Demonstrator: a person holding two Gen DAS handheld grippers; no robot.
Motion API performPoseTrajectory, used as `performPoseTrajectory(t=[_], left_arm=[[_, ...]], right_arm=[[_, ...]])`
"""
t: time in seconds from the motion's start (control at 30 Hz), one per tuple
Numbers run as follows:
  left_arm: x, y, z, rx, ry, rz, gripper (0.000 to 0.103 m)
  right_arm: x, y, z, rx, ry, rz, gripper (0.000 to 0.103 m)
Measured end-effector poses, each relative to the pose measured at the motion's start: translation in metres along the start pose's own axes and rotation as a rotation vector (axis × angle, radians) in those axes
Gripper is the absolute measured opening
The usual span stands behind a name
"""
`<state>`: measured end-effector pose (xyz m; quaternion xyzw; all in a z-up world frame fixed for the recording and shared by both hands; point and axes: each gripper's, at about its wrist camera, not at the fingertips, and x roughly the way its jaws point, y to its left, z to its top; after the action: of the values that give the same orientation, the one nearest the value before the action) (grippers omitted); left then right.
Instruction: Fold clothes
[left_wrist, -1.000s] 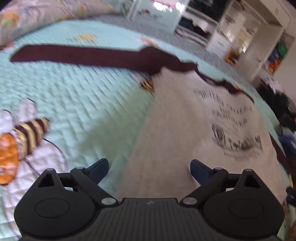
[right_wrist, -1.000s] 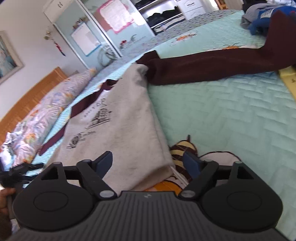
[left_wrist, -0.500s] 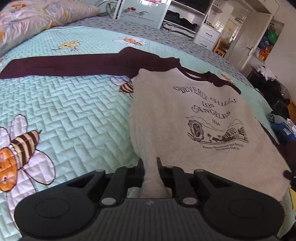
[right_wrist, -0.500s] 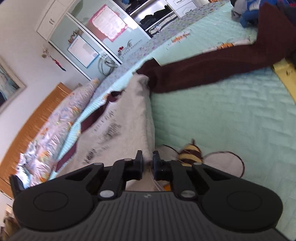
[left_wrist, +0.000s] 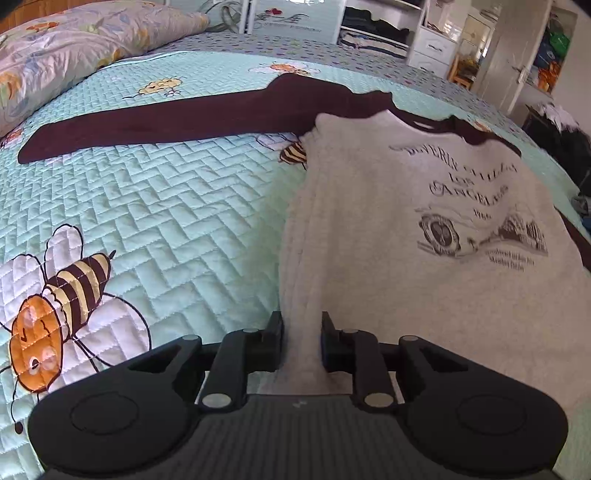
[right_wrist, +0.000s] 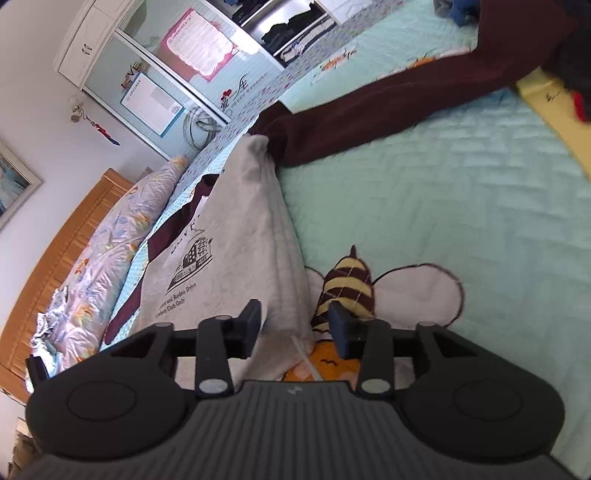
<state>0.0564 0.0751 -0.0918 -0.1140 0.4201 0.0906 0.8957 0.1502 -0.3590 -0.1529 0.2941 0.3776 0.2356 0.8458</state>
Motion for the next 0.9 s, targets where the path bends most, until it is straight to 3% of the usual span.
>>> performPoseTrajectory(t=[0.1,0.23,0.27,0.3,0.37,0.43,0.5,0.6,0.67,0.77,0.87,0.9], left_arm=[[-0.004,-0.004,-0.003,0.044,0.0,0.02,0.025],[-0.013,-0.005,-0.004,0.054,-0.025,0.109,0.056],[-0.018,-0.006,-0.004,0.052,-0.044,0.13,0.059],[-0.023,-0.006,-0.003,0.047,-0.062,0.15,0.059],[-0.035,-0.011,-0.001,0.033,-0.105,0.195,0.059],[-0.049,-0.017,0.002,0.018,-0.152,0.241,0.059],[-0.065,-0.033,0.006,0.041,-0.217,0.233,0.056],[-0.082,-0.072,0.01,0.123,-0.263,0.123,0.058],[-0.087,-0.098,0.011,0.182,-0.276,0.088,0.066],[-0.067,-0.124,0.008,0.223,-0.194,-0.002,0.074],[-0.015,-0.13,-0.009,0.261,0.025,-0.024,0.07],[-0.004,-0.123,-0.018,0.254,0.044,-0.025,0.072]], right_arm=[[0.003,0.007,-0.001,-0.069,0.035,-0.04,0.053],[-0.003,0.043,-0.005,-0.281,0.01,-0.199,0.053],[-0.007,0.053,-0.007,-0.328,-0.015,-0.225,0.053],[-0.011,0.064,-0.008,-0.375,-0.044,-0.229,0.053],[-0.019,0.087,-0.01,-0.459,-0.11,-0.158,0.053],[-0.018,0.104,-0.012,-0.508,-0.119,-0.084,0.054],[-0.004,0.113,-0.014,-0.536,-0.066,-0.049,0.054],[0.051,0.106,-0.029,-0.572,0.229,-0.169,0.054],[0.059,0.11,-0.045,-0.689,0.227,-0.212,0.056],[0.063,0.114,-0.045,-0.691,0.245,-0.249,0.056],[0.062,0.117,-0.04,-0.693,0.278,-0.257,0.057],[0.06,0.118,-0.039,-0.697,0.288,-0.259,0.057]])
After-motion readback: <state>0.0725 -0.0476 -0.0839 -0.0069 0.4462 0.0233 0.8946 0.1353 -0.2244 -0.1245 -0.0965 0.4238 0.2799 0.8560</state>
